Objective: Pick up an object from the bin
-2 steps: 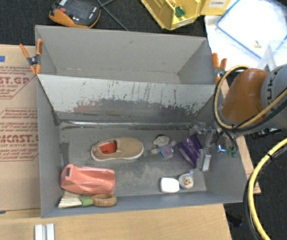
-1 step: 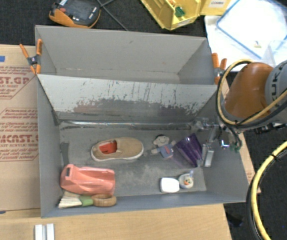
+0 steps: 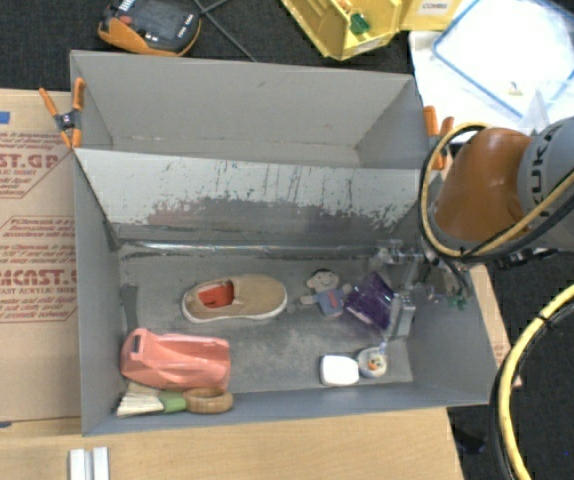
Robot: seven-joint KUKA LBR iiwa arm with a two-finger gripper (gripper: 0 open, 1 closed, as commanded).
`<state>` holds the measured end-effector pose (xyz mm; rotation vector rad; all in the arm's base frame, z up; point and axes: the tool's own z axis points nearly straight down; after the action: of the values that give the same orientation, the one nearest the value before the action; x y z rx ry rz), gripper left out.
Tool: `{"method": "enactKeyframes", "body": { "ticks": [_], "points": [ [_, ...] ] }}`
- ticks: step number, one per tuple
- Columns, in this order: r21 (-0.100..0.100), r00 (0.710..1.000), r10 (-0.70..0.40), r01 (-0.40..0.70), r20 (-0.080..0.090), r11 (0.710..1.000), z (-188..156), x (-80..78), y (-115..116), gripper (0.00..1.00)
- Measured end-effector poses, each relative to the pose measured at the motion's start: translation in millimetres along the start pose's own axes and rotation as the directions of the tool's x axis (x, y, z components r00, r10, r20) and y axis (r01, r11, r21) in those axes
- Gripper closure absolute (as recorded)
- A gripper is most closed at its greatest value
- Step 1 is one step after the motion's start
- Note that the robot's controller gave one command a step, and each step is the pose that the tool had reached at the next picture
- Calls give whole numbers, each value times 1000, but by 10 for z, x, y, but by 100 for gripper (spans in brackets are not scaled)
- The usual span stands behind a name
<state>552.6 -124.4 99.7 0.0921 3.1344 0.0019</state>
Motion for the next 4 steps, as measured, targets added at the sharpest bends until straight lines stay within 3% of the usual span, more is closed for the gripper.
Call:
{"method": "enactKeyframes", "body": {
  "ticks": [1,2,4],
  "points": [
    [4,1000,31,-31,5,1000,299,247,-123,0],
    [-2,971,240,-240,8,971,301,227,501,100],
    [-1,971,240,-240,1,971,132,249,504,100]
  ]
}}
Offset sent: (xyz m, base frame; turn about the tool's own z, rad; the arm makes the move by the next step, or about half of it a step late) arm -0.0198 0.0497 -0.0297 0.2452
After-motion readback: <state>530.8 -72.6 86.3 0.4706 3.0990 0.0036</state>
